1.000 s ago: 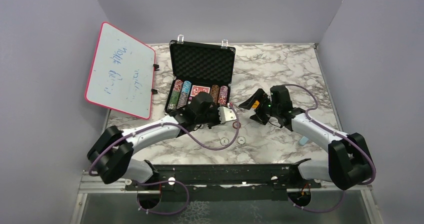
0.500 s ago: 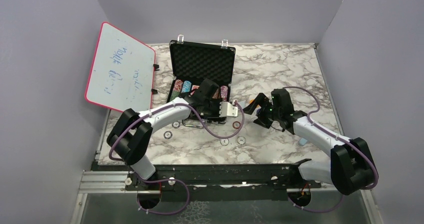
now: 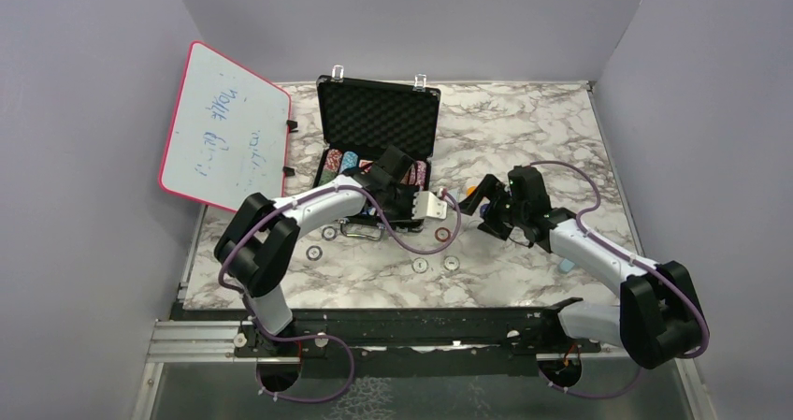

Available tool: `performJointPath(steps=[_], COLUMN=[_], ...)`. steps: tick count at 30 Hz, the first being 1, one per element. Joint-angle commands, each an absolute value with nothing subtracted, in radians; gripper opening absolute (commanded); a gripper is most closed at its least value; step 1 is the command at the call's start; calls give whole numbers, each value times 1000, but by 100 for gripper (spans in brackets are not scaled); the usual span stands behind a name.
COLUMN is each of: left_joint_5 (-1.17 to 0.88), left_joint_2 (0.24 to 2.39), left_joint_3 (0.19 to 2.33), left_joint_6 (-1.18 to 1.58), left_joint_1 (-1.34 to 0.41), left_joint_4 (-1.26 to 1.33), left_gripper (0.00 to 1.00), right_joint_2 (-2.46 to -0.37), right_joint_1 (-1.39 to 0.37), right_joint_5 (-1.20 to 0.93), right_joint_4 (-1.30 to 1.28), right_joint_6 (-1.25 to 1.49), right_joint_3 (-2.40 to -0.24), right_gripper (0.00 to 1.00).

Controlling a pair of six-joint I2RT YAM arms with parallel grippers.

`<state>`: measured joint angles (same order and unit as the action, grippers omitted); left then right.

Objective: Pack up texas hold em set

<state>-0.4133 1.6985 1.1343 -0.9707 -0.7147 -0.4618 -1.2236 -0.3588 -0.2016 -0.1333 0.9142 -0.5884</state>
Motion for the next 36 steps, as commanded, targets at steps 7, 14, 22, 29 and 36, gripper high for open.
performJointPath(steps=[7, 14, 22, 29, 36], left_joint_5=[-311, -304, -286, -298, -313], left_joint_2=[1768, 1729, 1729, 1724, 1707], left_joint_3=[1215, 1208, 1196, 1204, 1214], left_joint_6=[-882, -890, -890, -907, -908], left_joint_1=[-712, -712, -710, -710, -703], left_joint_4=[-416, -416, -421, -439, -447], left_gripper=[11, 21, 31, 43, 43], right_joint_2=[-1188, -1184, -1180, -1178, -1176], right_joint_1=[-354, -354, -354, -354, -354], right_joint_5=[-169, -170, -176, -178, -176], right_joint_4=[-157, -154, -147, -143, -146], right_joint_6=[907, 904, 903, 899, 889], right_joint_3=[-596, -592, -584, -582, -585], right_gripper=[91, 91, 91, 90, 91])
